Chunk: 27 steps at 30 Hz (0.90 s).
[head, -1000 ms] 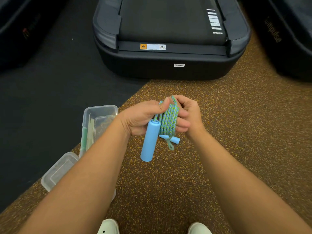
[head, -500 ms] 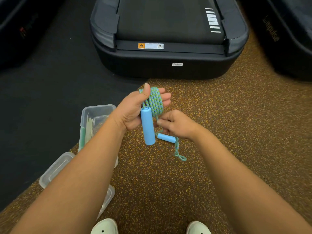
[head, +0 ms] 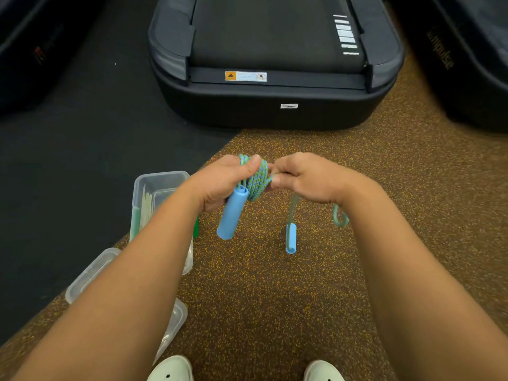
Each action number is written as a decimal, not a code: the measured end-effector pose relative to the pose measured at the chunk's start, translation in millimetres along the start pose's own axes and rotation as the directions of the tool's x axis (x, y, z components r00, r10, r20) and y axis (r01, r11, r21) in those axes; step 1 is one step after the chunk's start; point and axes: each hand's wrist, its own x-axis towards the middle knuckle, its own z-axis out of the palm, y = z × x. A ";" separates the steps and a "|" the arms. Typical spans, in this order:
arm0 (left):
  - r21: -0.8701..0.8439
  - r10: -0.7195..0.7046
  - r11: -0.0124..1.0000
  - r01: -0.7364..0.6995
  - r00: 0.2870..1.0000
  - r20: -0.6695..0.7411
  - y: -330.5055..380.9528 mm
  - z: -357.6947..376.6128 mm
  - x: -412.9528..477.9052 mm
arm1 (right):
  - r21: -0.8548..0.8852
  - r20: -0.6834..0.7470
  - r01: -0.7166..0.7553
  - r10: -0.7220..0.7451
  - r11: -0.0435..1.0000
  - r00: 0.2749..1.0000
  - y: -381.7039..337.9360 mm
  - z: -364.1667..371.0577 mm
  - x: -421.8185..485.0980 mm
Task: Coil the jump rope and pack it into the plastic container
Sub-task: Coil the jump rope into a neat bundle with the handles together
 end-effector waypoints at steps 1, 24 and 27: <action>0.011 -0.006 1.000 0.005 1.000 0.018 0.3 1.1 -0.6 | -0.035 -0.036 0.003 -0.004 0.999 0.999 0.6 -1.0 0.4; -0.294 0.039 0.954 0.054 0.953 0.300 11.5 1.0 -15.9 | 0.432 -0.318 0.099 0.048 0.897 0.947 19.1 43.0 16.4; -0.313 0.087 0.950 0.012 0.950 0.301 12.0 1.3 -13.5 | 0.296 -0.249 0.019 0.058 0.955 0.967 27.1 59.5 19.5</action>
